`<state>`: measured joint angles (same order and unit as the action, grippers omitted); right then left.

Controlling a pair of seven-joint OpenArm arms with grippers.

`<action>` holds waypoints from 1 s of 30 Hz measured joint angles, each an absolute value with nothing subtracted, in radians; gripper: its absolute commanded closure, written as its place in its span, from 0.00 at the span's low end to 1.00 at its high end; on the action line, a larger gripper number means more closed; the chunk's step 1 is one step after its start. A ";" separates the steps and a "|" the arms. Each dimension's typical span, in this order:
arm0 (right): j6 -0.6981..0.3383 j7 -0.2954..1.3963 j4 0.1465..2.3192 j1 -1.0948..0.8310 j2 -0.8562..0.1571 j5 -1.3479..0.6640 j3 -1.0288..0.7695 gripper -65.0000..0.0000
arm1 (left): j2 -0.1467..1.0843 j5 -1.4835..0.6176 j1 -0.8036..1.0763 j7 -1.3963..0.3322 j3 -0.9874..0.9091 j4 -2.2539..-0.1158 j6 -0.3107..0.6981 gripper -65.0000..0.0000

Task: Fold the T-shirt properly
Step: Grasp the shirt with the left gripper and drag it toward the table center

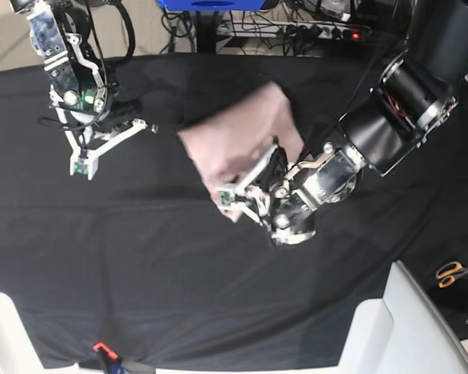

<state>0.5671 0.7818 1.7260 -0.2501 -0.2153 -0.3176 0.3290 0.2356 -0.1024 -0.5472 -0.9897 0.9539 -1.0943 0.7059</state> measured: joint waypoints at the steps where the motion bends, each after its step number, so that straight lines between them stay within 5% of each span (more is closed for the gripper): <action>1: 0.567 0.782 1.726 -0.250 -0.215 -0.318 0.329 1.00 | 0.224 -0.072 -0.554 -0.992 0.963 -1.095 0.705 1.00; 16: 0.567 0.782 1.726 -0.250 -0.216 -0.317 0.329 1.00 | 0.057 0.023 -0.560 -0.900 1.005 -1.029 0.705 1.00; 30: 0.567 0.782 1.726 -0.250 -0.215 -0.318 0.329 1.00 | 0.045 0.002 -0.590 -0.876 0.879 -0.868 0.707 1.00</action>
<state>0.5671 0.7818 1.7260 -0.2501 -0.2150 -0.3176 0.3286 0.0448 0.0017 -0.5903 -0.8764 0.8791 -0.8677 0.7071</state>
